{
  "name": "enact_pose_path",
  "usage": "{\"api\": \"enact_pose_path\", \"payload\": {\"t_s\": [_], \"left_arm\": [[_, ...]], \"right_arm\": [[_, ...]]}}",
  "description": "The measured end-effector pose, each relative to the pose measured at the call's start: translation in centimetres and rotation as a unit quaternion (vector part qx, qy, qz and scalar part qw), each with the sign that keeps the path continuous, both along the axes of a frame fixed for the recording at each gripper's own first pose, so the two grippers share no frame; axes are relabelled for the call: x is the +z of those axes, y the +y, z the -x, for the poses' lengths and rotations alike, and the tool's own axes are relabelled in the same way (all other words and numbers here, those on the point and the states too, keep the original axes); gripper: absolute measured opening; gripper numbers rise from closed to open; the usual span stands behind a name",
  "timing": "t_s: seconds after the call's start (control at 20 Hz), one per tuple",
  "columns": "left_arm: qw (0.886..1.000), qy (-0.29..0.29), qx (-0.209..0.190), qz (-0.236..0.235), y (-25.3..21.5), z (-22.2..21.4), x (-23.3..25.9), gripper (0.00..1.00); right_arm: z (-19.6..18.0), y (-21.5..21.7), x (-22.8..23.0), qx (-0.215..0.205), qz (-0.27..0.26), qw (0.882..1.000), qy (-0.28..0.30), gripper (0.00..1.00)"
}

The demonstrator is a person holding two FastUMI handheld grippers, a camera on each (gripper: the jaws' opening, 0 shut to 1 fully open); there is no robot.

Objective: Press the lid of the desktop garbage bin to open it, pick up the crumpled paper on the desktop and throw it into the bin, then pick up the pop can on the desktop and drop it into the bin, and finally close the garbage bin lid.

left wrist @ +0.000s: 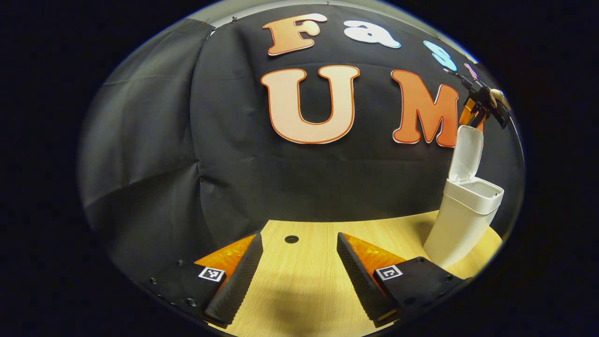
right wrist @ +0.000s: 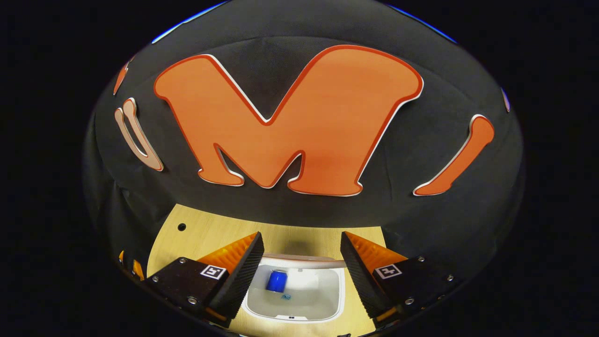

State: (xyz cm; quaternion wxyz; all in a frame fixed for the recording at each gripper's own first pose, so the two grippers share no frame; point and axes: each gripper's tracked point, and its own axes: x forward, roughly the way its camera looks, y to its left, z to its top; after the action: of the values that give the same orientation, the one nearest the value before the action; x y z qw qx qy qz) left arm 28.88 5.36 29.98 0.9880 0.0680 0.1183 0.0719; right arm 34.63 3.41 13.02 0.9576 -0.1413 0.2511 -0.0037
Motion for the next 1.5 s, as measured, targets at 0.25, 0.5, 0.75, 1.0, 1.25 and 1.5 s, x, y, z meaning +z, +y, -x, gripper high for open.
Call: {"api": "enact_pose_path", "payload": {"t_s": [0.25,0.5,0.75,1.0,1.25,1.5], "left_arm": [[1.000,-0.004,-0.003,0.001,-0.5,0.4,0.4,1.00],[1.000,-0.007,-0.003,-0.003,-0.7,1.0,0.6,1.00],[1.000,-0.012,-0.004,-0.006,-0.9,1.5,1.1,1.00],[1.000,-0.012,-0.009,-0.001,-1.4,2.0,1.1,1.00],[1.000,-0.005,-0.014,-0.005,-1.8,2.6,0.6,1.00],[1.000,-0.002,-0.015,-0.006,-2.1,2.7,0.3,1.00]], "right_arm": [[2.4,-0.7,-2.7,0.007,0.001,1.000,0.021,1.00],[4.4,-1.6,-5.8,0.005,-0.002,0.999,0.040,1.00],[6.0,-2.8,-10.0,-0.006,-0.008,0.998,0.068,1.00],[7.5,-3.7,-13.8,-0.019,-0.028,0.996,0.088,1.00],[8.4,-4.4,-16.5,-0.027,-0.023,0.994,0.102,1.00],[8.6,-4.4,-17.4,-0.034,-0.021,0.994,0.105,1.00]]}}
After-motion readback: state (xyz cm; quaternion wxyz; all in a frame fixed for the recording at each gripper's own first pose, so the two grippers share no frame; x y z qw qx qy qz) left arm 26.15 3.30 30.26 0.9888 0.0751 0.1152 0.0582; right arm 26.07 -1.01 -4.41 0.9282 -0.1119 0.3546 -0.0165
